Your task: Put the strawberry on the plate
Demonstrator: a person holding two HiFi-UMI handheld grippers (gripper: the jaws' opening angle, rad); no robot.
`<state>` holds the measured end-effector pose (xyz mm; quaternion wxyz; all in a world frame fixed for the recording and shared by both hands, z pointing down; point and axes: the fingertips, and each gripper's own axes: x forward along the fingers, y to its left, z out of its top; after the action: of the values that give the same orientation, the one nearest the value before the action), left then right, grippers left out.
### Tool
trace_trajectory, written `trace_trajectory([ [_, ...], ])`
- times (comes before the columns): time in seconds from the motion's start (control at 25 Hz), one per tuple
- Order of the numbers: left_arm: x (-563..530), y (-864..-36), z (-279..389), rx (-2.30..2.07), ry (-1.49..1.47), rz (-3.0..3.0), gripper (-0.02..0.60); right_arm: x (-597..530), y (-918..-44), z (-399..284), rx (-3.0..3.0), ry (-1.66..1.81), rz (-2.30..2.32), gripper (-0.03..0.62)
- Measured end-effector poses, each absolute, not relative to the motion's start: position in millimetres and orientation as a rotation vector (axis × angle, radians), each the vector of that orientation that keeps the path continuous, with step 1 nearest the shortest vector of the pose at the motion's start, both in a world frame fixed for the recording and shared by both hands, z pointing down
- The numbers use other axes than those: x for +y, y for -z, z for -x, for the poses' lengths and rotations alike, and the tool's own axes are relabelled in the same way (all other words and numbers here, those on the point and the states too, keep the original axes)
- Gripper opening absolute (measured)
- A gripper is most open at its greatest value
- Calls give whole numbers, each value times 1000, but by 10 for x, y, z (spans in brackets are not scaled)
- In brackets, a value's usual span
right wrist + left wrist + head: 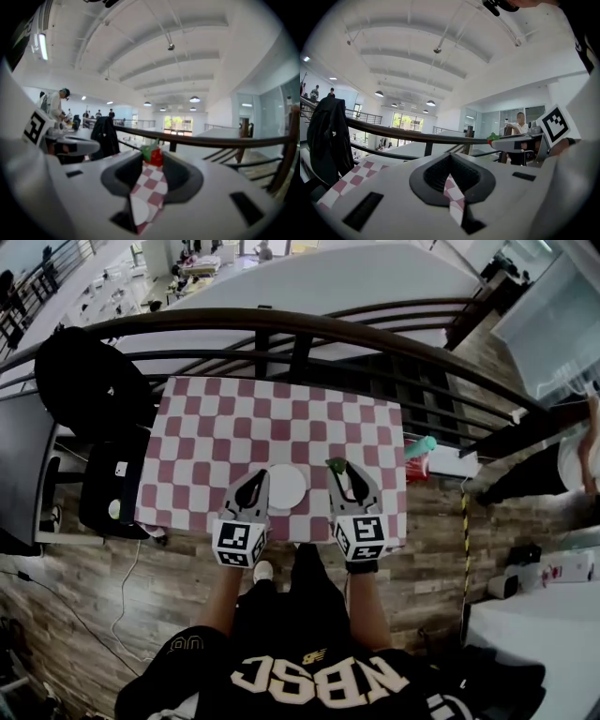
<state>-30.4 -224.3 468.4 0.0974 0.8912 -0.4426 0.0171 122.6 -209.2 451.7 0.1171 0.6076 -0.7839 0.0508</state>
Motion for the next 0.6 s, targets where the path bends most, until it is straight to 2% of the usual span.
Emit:
trace_trajectory([
  [0.28,-2387,-5217,347,-1318,-209,-2562,14,-2296,-5223,-1367,-2330,-374,-1593,138],
  [0.6,-2303,-5860,336,-1216,-396,-2470,14,-2171,-6246,-1032,-2283,-513,-1213,138],
])
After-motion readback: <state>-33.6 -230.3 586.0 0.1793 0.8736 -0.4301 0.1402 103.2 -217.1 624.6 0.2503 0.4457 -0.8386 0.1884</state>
